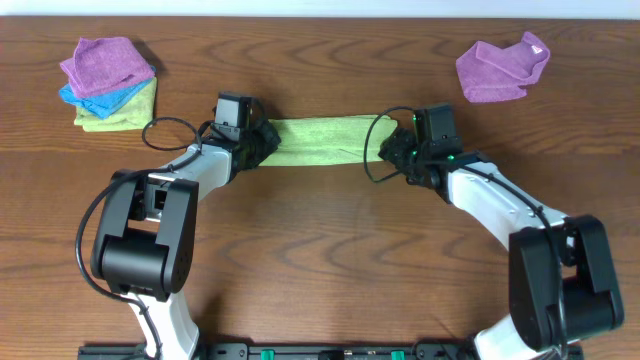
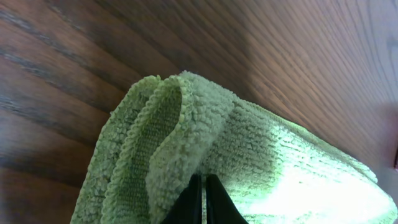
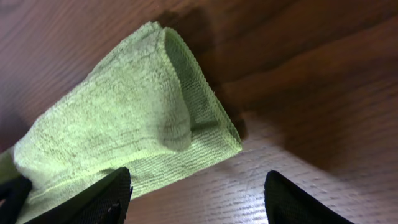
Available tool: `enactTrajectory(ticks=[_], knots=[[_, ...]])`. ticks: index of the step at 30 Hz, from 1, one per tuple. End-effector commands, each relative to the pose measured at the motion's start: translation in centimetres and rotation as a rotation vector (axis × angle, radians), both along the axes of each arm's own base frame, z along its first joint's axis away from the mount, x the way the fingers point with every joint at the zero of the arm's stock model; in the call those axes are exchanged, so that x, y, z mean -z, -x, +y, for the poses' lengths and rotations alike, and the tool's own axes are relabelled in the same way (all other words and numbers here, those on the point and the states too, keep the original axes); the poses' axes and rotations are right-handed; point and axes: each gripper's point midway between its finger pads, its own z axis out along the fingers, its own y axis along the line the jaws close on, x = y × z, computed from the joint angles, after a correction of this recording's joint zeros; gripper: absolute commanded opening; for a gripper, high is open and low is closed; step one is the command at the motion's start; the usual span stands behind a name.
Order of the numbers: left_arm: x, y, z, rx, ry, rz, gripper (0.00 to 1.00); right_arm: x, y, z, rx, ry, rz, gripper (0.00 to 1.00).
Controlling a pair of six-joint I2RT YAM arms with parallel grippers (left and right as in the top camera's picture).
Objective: Fold the cloth
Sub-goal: 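Hold the folded strip ends with both grippers and press it flat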
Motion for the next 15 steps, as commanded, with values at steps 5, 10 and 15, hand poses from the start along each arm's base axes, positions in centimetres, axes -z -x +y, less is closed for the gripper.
enactTrajectory(ticks=[5, 10, 15], knots=[[0.4, -0.1, 0.5, -0.017, -0.023, 0.008, 0.06, 0.6, -1.0, 0.1, 0.032, -0.029, -0.004, 0.68], [0.4, 0.0, 0.5, -0.017, -0.024, 0.012, 0.06, 1.6, -0.8, 0.2, 0.049, -0.038, 0.023, 0.67], [0.4, 0.0, 0.4, -0.014, -0.021, 0.012, 0.06, 2.0, -0.9, 0.2, 0.048, -0.039, 0.026, 0.65]])
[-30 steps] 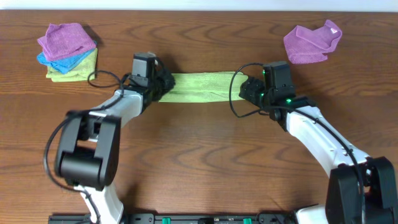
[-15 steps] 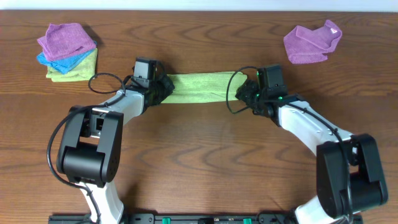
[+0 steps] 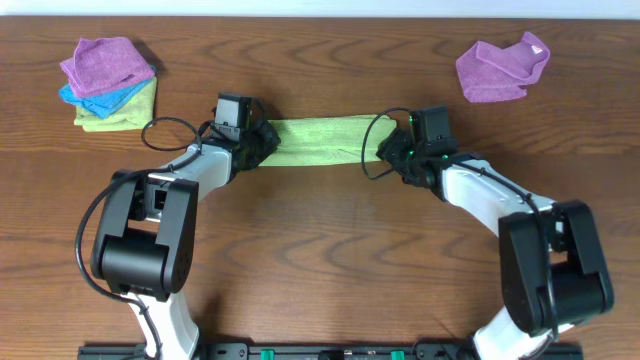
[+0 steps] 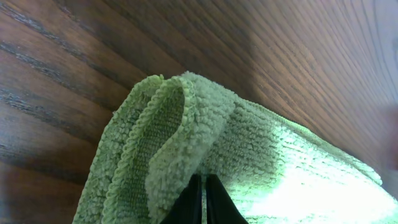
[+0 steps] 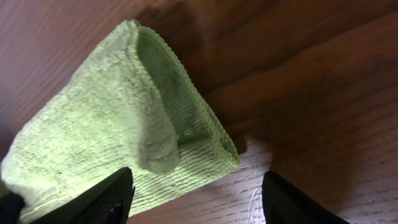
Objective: Fold the cloth
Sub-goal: 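Hold the folded strip ends with both grippers and press it flat, then move the right gripper's strip end left onto the left end, folding it in half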
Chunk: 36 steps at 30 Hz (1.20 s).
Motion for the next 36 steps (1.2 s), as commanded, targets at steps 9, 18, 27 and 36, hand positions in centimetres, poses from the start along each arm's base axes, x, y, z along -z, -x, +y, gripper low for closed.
enactTrajectory(ticks=[9, 18, 27, 36], knots=[[0.3, -0.1, 0.3, -0.01, -0.013, 0.007, 0.06, 1.1, -1.1, 0.9, 0.018, -0.031, -0.012, 0.62], [0.4, 0.0, 0.3, -0.01, -0.014, 0.013, 0.06, 2.6, -1.3, 2.0, 0.008, -0.036, -0.014, 0.33], [0.5, 0.1, 0.3, -0.01, -0.016, 0.019, 0.06, 0.1, -3.8, 3.1, -0.027, -0.077, -0.157, 0.01], [0.7, 0.3, 0.5, -0.012, -0.022, 0.03, 0.06, -4.9, -3.7, 6.7, -0.178, -0.121, -0.292, 0.01]])
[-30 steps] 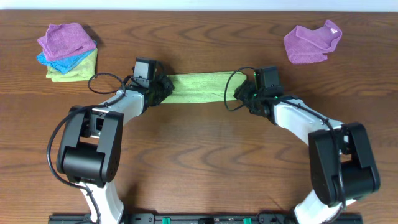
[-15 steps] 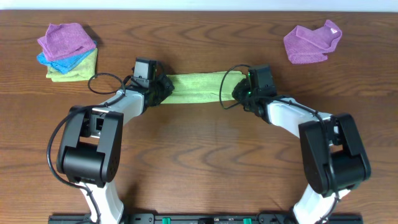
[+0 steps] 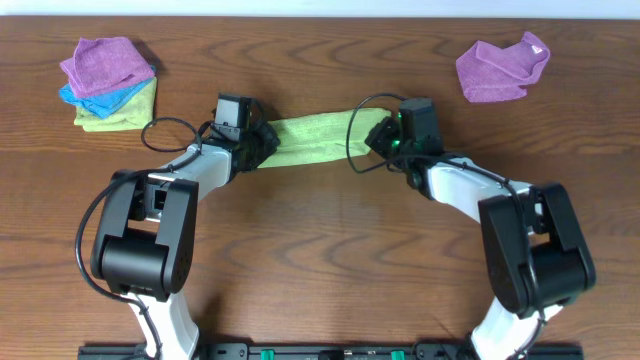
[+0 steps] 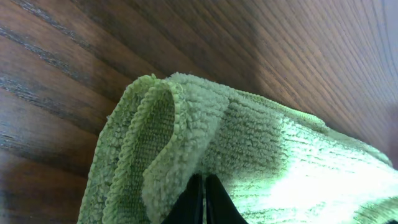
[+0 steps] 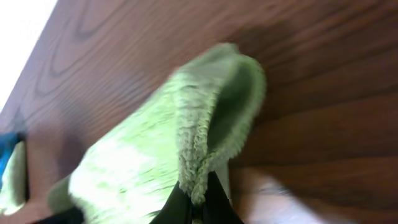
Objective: Fold the cloth
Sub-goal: 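Move the right gripper's strip end left onto the left end, folding it in half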
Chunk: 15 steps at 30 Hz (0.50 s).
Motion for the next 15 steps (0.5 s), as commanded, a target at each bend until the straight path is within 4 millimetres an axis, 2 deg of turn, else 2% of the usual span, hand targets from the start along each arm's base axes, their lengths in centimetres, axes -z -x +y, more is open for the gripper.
enactTrajectory(ticks=[1, 5, 15], knots=[[0.4, 0.0, 0.4, -0.012, -0.018, 0.012, 0.06, -3.6, 0.6, 2.6, -0.1, -0.003, -0.093, 0.01], [0.4, 0.0, 0.3, -0.012, -0.018, 0.011, 0.06, -5.5, 1.4, 4.9, -0.152, -0.014, -0.143, 0.01], [0.4, 0.0, 0.3, -0.011, -0.017, 0.011, 0.06, -6.9, 3.4, 10.2, -0.257, -0.036, -0.208, 0.01]])
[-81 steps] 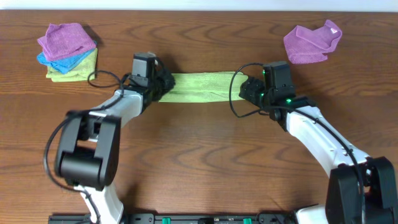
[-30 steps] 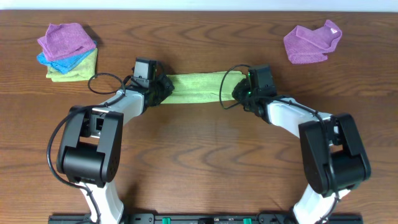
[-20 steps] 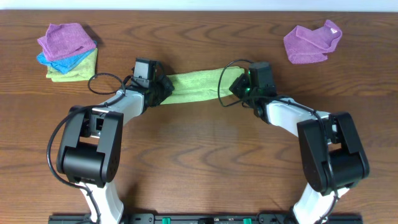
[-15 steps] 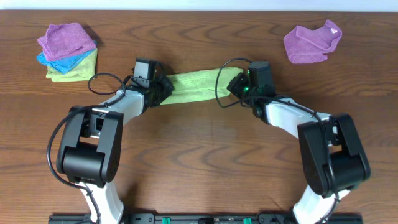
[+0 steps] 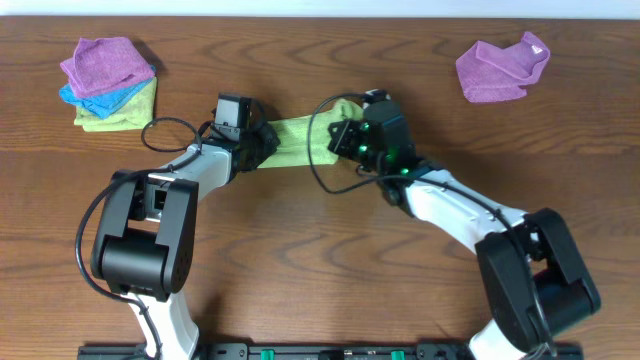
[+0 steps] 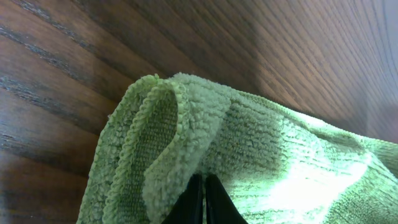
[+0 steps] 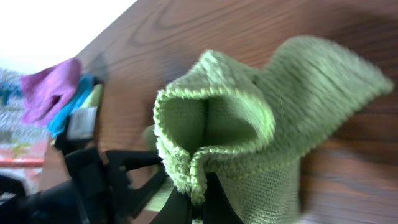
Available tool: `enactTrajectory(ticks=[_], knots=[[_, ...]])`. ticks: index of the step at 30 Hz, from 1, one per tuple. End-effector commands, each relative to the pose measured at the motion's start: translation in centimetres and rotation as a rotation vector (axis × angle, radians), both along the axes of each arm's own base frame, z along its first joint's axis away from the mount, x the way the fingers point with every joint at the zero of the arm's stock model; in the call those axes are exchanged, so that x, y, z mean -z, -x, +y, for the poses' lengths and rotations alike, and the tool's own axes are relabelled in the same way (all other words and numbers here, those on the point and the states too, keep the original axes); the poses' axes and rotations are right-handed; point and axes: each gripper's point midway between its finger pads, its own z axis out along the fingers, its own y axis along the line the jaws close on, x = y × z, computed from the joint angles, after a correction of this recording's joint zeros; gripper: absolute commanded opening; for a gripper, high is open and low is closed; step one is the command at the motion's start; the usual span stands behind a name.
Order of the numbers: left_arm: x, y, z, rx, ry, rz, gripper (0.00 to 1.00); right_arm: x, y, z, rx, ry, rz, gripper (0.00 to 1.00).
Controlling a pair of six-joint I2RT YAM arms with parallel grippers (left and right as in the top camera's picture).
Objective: Fold the cloth
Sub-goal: 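Move the right gripper's strip end left onto the left end, folding it in half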
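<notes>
A green cloth (image 5: 300, 140), folded into a narrow strip, lies on the wooden table (image 5: 320, 260) between my arms. My left gripper (image 5: 262, 146) is shut on its left end, where the doubled hem (image 6: 155, 149) curls above the closed fingertips (image 6: 204, 199). My right gripper (image 5: 340, 135) is shut on the right end and holds it raised over the strip's middle. In the right wrist view that pinched end (image 7: 211, 124) forms an open loop above the fingers (image 7: 202, 208), with the left arm (image 7: 112, 180) just beyond.
A stack of folded cloths, purple (image 5: 105, 62) over blue (image 5: 100, 96) over green (image 5: 120, 112), sits at the far left. A crumpled purple cloth (image 5: 503, 68) lies at the far right. Both arms' bases stand at the table's front edge.
My right gripper has moved left with the cloth's right end, from the strip's right part to over its middle, close to the left gripper. The left gripper has kept its place and grip.
At first the strip lay stretched flat, my left gripper shut on its left end and my right gripper open around the right end. Then the right gripper was shut on that end and lifted. Now that end is held over the strip's middle.
</notes>
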Motion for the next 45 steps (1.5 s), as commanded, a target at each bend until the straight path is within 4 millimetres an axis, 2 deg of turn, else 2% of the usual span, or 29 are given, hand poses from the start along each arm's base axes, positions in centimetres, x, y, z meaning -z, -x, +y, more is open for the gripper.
enactTrajectory(ticks=[1, 9, 20, 28, 39, 45], knots=[[0.4, 0.0, 0.4, -0.012, -0.017, 0.011, 0.06, -0.8, 0.8, 1.7, -0.04, 0.001, -0.033, 0.01], [0.3, 0.0, 0.0, 0.0, -0.001, 0.012, 0.06, -1.1, 1.6, 3.2, -0.071, -0.005, -0.048, 0.01], [-0.1, 0.1, -0.7, 0.052, 0.02, 0.003, 0.06, -0.7, 0.5, 4.6, -0.101, 0.043, -0.059, 0.01], [-1.7, -0.6, -0.9, 0.113, -0.008, -0.017, 0.06, -1.9, -0.5, 5.4, -0.129, 0.075, -0.08, 0.01], [-4.2, -2.1, -1.1, 0.166, -0.043, -0.043, 0.06, -2.2, 0.6, 7.0, -0.183, 0.068, -0.087, 0.01], [-5.2, -2.7, 0.5, 0.149, -0.06, -0.027, 0.06, -2.0, 1.0, 7.4, -0.206, 0.082, -0.097, 0.01]])
